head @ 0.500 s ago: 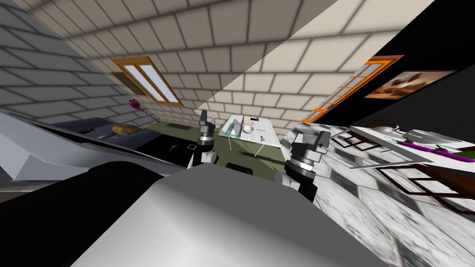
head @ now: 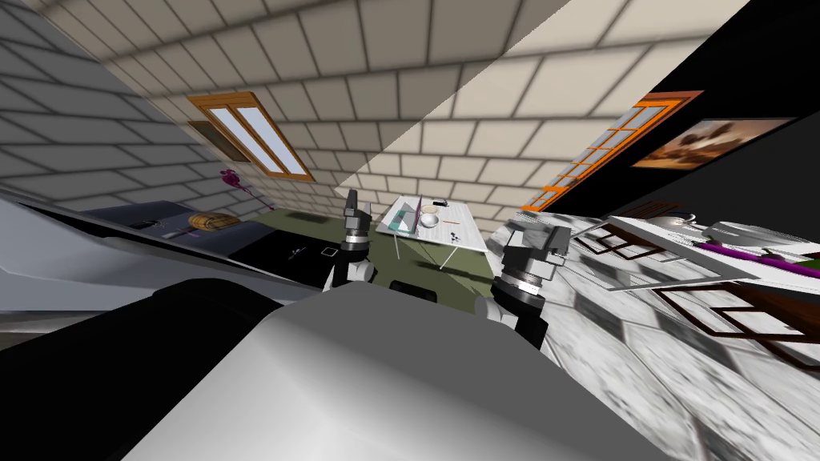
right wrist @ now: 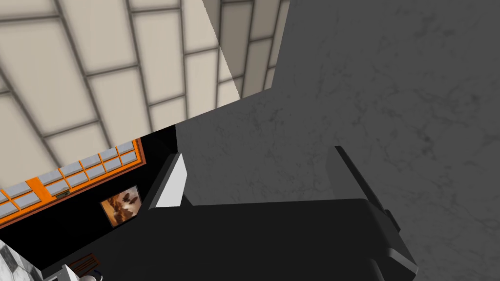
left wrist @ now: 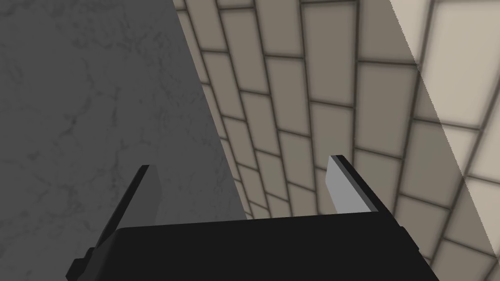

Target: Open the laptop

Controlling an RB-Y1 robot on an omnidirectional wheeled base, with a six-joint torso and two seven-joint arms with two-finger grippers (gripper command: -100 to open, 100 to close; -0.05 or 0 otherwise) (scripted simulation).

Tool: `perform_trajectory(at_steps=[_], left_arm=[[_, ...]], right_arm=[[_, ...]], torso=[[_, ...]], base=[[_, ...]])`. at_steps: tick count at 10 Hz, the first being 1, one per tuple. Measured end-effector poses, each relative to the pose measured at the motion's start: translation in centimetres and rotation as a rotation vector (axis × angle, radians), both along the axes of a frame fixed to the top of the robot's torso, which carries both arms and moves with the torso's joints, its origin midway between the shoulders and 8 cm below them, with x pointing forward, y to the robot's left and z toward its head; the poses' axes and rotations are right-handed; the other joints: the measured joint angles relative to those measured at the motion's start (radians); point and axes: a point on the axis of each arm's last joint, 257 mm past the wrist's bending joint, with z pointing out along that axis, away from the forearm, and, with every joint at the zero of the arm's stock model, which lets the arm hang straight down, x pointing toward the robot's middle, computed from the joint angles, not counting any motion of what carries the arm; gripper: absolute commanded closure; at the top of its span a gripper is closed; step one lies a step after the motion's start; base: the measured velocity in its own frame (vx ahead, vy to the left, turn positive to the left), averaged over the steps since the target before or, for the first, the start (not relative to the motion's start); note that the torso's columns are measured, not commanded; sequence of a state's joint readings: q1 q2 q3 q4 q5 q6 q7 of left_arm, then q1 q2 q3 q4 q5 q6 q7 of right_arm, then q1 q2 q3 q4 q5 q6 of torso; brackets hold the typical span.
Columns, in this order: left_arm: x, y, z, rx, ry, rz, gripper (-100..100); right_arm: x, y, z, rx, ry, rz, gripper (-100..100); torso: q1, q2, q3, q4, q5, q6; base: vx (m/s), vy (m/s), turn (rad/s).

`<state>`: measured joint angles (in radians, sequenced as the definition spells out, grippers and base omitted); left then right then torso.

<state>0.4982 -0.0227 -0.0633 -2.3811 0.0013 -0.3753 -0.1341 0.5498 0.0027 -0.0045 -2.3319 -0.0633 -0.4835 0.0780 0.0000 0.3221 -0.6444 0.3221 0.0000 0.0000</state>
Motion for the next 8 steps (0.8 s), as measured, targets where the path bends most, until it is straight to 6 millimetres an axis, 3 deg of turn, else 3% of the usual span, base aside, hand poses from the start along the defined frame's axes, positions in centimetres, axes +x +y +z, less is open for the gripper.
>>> perform_trajectory(at_steps=[4,5,8], left_arm=[[0.0,0.0,0.0,0.0,0.0,0.0,0],[0.0,0.0,0.0,0.0,0.0,0.0,-100],[0.5,-0.75,-0.76,0.063,0.039,-0.026,-100]], right_arm=[[0.0,0.0,0.0,0.0,0.0,0.0,0],[0.0,0.0,0.01,0.0,0.0,0.0,0],[0.01,0.0,-0.02,0.0,0.001,0.0,0]], torso=[[0.0,0.296,-0.59,0.295,0.0,0.0],[0.0,0.369,-0.738,0.369,0.0,0.0],[-0.001,0.414,-0.831,0.414,0.0,0.0]], base=[[0.0,0.0,0.0],[0.013,-0.006,-0.01],[0.023,-0.024,-0.018]])
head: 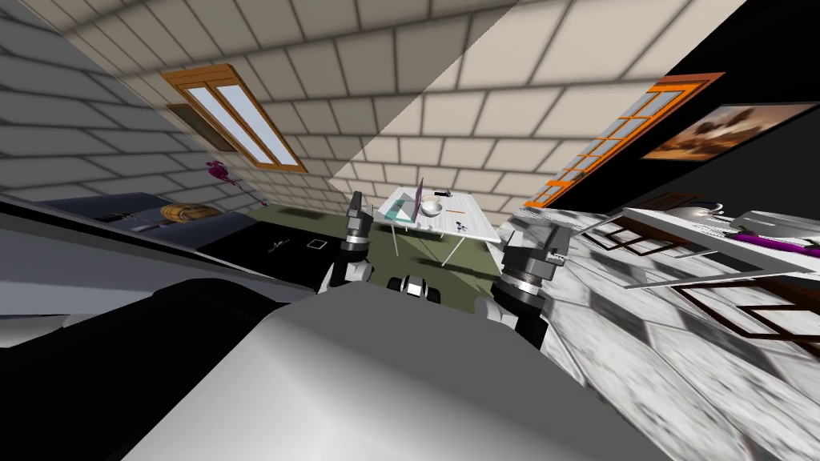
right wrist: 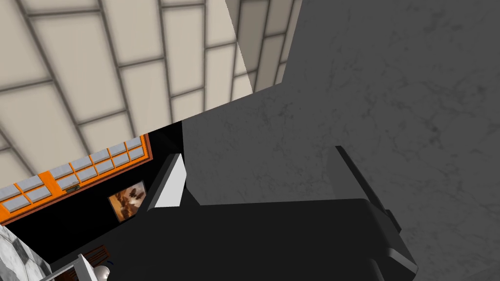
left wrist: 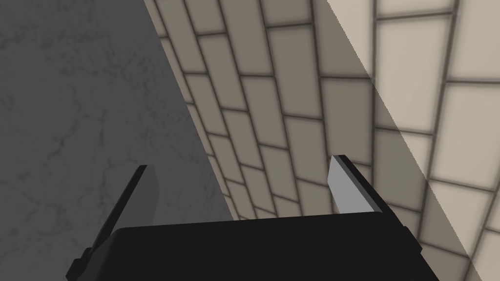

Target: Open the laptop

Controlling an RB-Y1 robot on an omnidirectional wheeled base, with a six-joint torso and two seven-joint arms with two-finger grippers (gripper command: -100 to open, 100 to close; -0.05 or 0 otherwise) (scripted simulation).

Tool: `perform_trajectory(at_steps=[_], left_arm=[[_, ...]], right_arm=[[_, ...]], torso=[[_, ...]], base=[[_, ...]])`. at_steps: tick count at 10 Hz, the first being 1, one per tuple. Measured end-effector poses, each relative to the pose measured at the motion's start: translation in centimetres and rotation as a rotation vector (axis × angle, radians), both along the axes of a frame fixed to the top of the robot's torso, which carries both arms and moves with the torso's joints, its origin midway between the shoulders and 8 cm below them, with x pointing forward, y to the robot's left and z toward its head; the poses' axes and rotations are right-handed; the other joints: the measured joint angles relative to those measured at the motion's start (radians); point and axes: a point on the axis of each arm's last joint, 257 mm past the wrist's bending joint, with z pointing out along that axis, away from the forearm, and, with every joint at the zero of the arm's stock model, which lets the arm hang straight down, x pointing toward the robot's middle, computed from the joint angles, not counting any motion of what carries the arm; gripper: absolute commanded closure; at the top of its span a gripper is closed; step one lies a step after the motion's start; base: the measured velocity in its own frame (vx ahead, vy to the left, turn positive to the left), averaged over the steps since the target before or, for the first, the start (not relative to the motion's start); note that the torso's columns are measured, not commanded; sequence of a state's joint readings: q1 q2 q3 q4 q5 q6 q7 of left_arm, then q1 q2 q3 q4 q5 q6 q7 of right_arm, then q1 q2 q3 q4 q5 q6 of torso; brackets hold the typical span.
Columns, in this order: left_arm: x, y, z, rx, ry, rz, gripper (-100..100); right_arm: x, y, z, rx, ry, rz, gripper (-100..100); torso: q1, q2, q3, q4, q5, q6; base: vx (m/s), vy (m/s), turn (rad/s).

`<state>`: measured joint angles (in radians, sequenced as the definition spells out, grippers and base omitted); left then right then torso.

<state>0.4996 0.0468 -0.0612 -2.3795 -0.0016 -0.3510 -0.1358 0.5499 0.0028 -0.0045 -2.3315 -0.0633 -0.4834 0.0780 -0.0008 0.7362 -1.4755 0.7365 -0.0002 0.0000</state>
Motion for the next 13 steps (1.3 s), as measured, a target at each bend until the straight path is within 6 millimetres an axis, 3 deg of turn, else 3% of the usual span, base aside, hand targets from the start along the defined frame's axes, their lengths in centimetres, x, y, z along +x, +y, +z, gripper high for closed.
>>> perform_trajectory(at_steps=[5,13], left_arm=[[1.1,0.1,-1.8,0.074,0.099,-0.008,-100],[2.8,2.0,-4.6,0.107,0.266,0.043,-100]], right_arm=[[0.0,0.0,0.0,0.0,0.0,0.0,0],[0.0,0.0,0.0,0.0,0.0,0.0,0]], torso=[[0.0,0.002,-0.001,0.001,0.0,0.0],[0.001,0.002,0.0,0.002,0.0,0.0]], base=[[0.048,-0.042,-0.03],[0.055,-0.046,-0.035]])
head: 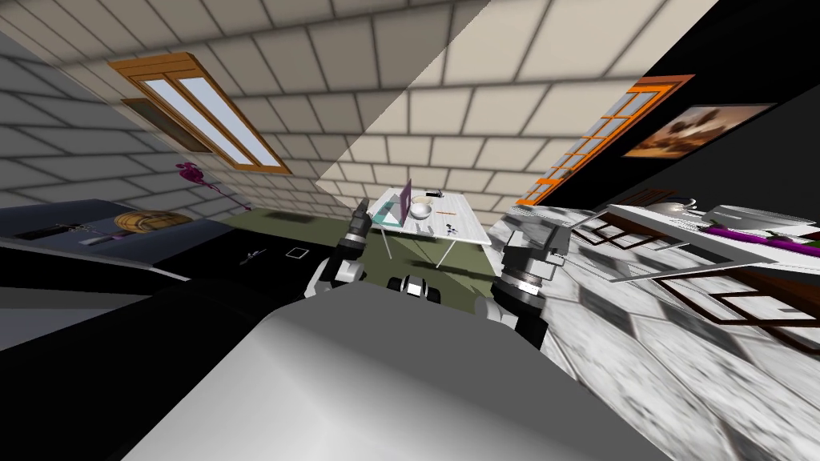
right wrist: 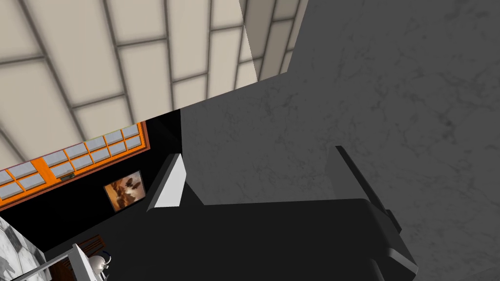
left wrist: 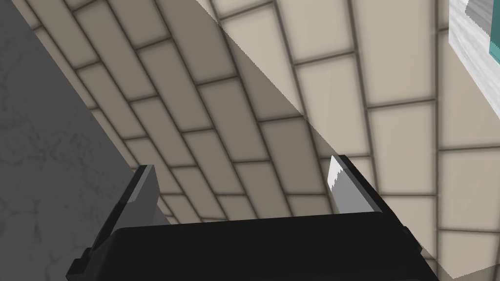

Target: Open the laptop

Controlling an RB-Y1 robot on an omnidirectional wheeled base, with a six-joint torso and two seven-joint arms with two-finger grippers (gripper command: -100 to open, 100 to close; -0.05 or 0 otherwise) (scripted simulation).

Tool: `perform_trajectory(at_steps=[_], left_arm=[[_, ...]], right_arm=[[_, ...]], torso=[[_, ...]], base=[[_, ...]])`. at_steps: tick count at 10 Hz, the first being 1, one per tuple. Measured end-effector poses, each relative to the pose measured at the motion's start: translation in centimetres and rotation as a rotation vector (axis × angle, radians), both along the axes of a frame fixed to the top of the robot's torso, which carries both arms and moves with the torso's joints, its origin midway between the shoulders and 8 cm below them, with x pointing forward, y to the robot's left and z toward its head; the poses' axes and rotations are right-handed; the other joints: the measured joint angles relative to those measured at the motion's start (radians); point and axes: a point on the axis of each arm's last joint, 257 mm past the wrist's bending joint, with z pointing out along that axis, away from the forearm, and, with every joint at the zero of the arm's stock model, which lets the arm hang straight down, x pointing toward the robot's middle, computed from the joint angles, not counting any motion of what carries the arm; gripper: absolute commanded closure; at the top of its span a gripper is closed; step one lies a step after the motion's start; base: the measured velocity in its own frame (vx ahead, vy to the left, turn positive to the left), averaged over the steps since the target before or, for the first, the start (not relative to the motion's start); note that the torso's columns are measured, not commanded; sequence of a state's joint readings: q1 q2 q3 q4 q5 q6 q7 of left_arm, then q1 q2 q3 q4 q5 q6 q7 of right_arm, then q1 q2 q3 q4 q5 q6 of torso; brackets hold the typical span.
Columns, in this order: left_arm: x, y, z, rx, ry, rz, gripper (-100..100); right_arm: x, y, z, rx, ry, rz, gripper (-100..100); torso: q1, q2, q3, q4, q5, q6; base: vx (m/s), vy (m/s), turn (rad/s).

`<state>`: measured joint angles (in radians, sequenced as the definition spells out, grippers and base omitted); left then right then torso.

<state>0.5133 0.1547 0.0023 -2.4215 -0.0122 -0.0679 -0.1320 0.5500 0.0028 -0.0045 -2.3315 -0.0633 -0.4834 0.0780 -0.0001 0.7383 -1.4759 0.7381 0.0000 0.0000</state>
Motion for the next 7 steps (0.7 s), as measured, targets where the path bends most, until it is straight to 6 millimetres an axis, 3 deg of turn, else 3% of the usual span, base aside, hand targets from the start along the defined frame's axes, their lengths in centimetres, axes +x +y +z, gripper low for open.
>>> perform_trajectory(at_steps=[7], left_arm=[[0.5,1.6,-2.1,0.02,0.117,0.049,-100]], right_arm=[[0.0,0.0,0.0,0.0,0.0,0.0,0]], torso=[[0.001,0.0,0.0,0.0,0.0,0.0]], base=[[0.046,-0.04,-0.027]])
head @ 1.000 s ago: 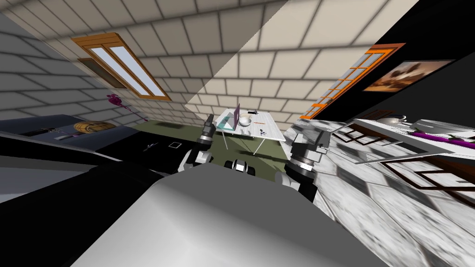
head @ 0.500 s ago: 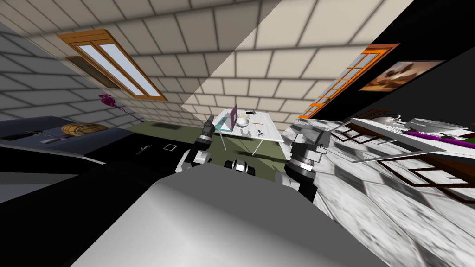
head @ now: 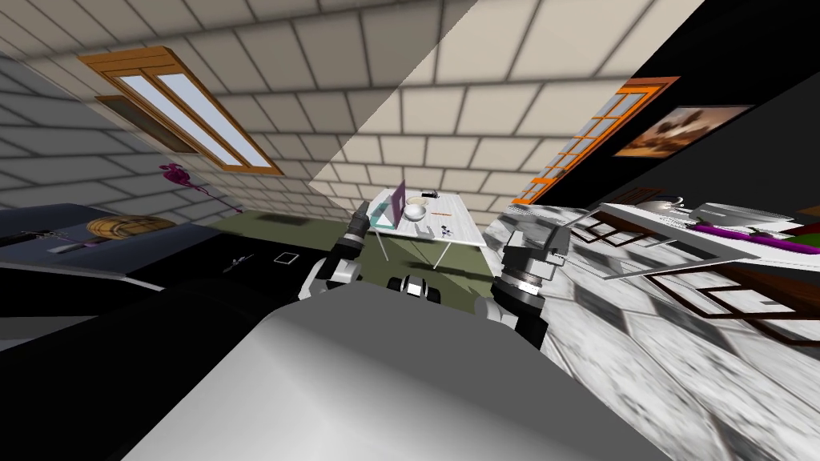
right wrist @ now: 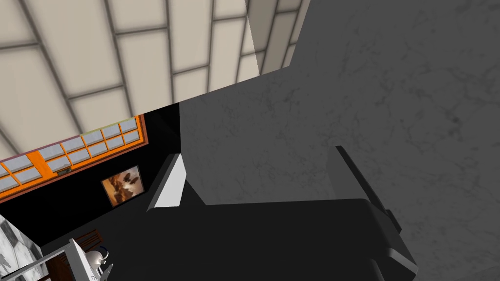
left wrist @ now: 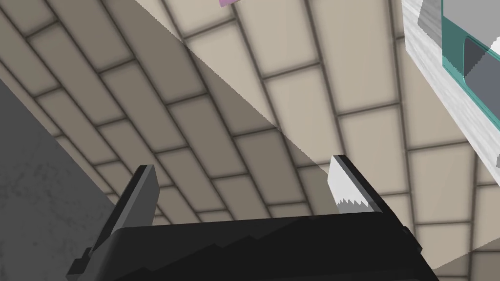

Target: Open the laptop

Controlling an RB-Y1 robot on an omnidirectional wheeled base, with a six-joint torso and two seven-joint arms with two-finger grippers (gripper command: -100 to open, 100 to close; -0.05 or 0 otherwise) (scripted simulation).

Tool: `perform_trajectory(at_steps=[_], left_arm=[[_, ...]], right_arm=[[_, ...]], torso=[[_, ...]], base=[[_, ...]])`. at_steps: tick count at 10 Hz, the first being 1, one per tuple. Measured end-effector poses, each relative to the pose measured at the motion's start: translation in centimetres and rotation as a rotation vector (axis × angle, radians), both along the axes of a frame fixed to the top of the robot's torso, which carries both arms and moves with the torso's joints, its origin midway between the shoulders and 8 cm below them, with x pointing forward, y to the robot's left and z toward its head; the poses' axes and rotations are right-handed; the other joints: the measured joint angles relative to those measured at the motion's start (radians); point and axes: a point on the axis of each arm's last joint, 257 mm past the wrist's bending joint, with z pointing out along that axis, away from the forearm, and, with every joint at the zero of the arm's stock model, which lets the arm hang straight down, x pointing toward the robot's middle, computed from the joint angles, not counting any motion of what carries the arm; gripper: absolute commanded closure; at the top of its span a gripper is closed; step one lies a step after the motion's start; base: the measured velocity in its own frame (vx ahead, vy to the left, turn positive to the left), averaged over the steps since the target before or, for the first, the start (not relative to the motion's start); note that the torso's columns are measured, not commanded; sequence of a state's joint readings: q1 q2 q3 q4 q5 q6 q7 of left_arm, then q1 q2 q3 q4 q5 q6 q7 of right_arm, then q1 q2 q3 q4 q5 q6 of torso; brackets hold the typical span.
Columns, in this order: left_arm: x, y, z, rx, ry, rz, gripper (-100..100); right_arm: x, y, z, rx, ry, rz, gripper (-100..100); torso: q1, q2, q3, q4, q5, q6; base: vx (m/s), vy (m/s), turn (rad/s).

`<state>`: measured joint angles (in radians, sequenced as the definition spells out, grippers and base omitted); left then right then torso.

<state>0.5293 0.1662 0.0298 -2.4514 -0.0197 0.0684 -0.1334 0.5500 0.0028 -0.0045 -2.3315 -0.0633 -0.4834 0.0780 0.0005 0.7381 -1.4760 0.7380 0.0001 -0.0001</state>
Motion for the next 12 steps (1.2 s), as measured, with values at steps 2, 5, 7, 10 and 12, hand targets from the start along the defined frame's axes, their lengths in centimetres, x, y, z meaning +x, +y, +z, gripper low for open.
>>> perform_trajectory(at_steps=[2,5,7,10,12], left_arm=[[0.3,0.5,-0.8,0.007,0.039,0.014,-100],[0.5,1.6,-2.6,0.027,0.113,0.038,-100],[0.5,2.4,-4.0,0.046,0.169,0.053,-100],[0.4,3.5,-5.7,0.086,0.25,0.076,-100],[0.2,4.2,-6.4,0.114,0.295,0.09,-100]], right_arm=[[0.0,0.0,0.0,0.0,0.0,0.0,0],[0.0,0.0,0.0,0.0,0.0,0.0,0],[0.0,0.0,0.0,0.0,0.0,0.0,0],[0.0,0.0,0.0,0.0,0.0,0.0,0],[0.0,0.0,0.0,0.0,0.0,0.0,0]], torso=[[-0.002,-0.001,0.0,0.0,0.0,0.0],[0.0,0.0,0.0,0.0,0.0,0.0],[-0.001,0.0,0.0,0.0,0.0,0.0],[-0.001,0.0,0.0,0.0,0.0,0.0],[0.0,0.0,0.0,0.0,0.0,0.0]], base=[[0.056,-0.051,-0.035],[0.056,-0.039,-0.034],[0.062,-0.042,-0.043],[0.068,-0.056,-0.039],[0.067,-0.053,-0.039]])
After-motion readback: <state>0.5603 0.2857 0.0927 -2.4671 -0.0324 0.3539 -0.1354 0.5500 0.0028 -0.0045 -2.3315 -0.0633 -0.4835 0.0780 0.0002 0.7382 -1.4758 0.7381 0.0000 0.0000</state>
